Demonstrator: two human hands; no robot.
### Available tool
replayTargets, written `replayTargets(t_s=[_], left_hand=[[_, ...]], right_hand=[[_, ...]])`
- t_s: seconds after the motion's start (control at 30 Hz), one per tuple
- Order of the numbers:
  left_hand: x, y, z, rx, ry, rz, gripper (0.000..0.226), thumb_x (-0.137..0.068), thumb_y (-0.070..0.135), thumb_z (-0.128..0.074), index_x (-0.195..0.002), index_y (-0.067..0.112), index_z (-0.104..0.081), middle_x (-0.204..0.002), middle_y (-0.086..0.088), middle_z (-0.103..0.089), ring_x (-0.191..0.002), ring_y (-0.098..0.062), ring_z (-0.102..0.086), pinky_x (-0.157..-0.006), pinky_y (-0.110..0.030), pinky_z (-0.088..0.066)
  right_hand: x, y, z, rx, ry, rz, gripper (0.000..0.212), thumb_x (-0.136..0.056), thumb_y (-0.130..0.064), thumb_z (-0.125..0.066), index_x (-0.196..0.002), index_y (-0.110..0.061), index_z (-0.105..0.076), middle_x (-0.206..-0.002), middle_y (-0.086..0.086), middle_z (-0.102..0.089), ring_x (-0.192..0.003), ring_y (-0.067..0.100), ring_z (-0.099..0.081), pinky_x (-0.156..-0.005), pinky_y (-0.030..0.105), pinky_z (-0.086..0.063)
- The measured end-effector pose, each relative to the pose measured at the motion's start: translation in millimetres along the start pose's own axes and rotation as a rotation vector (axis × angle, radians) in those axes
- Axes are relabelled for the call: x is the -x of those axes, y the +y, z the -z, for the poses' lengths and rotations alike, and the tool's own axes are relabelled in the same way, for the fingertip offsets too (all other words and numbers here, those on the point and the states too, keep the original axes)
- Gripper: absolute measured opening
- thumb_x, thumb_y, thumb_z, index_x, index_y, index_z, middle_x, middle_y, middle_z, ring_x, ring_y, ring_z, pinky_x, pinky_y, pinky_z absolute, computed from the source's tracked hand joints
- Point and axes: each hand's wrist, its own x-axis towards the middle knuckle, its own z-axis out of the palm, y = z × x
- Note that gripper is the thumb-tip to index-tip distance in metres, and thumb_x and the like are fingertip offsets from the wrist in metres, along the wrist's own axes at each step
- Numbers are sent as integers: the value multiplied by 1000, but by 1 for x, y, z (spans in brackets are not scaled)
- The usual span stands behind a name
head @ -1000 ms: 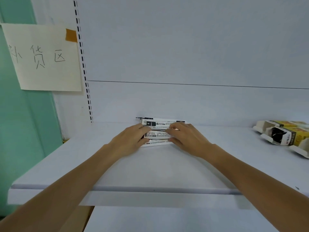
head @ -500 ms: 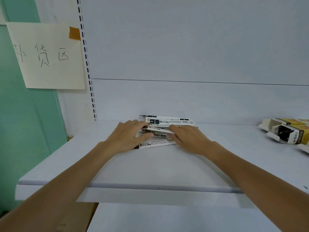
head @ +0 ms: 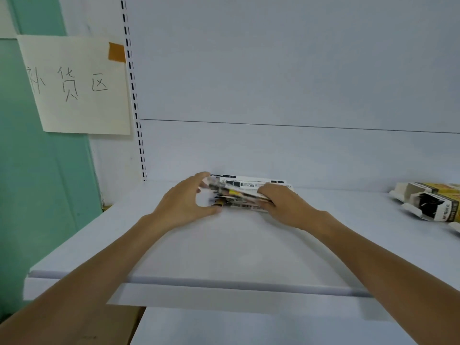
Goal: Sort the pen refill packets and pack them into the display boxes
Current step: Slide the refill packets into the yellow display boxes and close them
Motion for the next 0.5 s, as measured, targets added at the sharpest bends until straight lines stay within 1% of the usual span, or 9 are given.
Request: replayTargets(t_s=[0.07, 0.13, 0.2, 0.27, 0.33, 0.37, 0.43, 0.47, 0.5], left_hand=[[-3, 2, -3, 211, 117, 107, 89, -73, 46, -73, -144, 23, -24, -120, 10, -48, -102, -8, -49, -84, -23, -38], [-5, 9, -9, 341, 106, 137, 85, -77, 41, -71, -144, 20, -23, -127, 3, -51, -95, -7, -53, -73, -12, -42], [-5, 18, -14, 448, 94, 114, 84, -79, 36, -71, -145, 21, -21, -131, 1, -50, -95, -6, -56, -63, -5, -43], [-7, 22, -16, 418, 192, 71, 93, -76, 35, -74, -147, 22, -16, -137, -1, -43, -110, -12, -51, -82, -14, -43], [-12, 22, -13, 114, 227, -7, 88, -74, 41, -74, -145, 22, -26, -139, -3, -40, -126, -19, -41, -101, -30, -36], [-14, 19, -11, -30, 194, -51, 73, -75, 44, -72, -137, 22, -41, -133, -1, -47, -124, -20, -43, -99, -31, -35], [-13, 18, -8, -90, 54, -45, 29, -78, 44, -68, -100, 24, -68, -100, 7, -63, -104, -16, -57, -82, -28, -41], [-11, 20, -9, -65, 12, -33, 20, -80, 43, -67, -85, 23, -70, -88, 9, -65, -93, -15, -61, -72, -27, -40], [-7, 23, -12, -86, 30, -47, 21, -82, 42, -65, -80, 23, -70, -84, 9, -65, -85, -16, -61, -67, -27, -37]], right_hand=[[-4, -4, 2, -204, 28, -128, 22, -98, -20, -42, -78, -12, -46, -71, -4, -48, -71, 20, -46, -63, 28, -34], [-6, -12, 5, -473, -5, -210, 25, -98, -20, -42, -75, -12, -48, -72, 2, -56, -63, 16, -49, -57, 24, -38], [-6, -22, 7, -718, -110, -213, 26, -99, -19, -42, -75, -13, -48, -70, 4, -58, -56, 14, -48, -50, 20, -36], [-6, -27, 9, -767, -178, -183, 28, -99, -23, -41, -73, -14, -46, -64, 1, -53, -50, 13, -42, -47, 20, -34], [-4, -30, 12, -746, -206, -163, 35, -96, -35, -45, -73, -9, -48, -60, 2, -47, -46, 10, -39, -47, 19, -34], [-3, -30, 13, -743, -220, -166, 43, -91, -44, -50, -75, -4, -51, -60, 4, -45, -46, 10, -38, -46, 18, -34], [1, -27, 15, -679, -247, -172, 49, -80, -52, -60, -73, -5, -52, -59, 5, -46, -47, 13, -41, -46, 16, -35], [2, -25, 16, -615, -280, -172, 42, -80, -47, -65, -69, -9, -51, -57, 3, -49, -47, 12, -44, -47, 15, -37], [3, -23, 17, -562, -333, -170, 34, -81, -38, -69, -67, -13, -50, -56, 0, -52, -47, 11, -49, -49, 14, -40]])
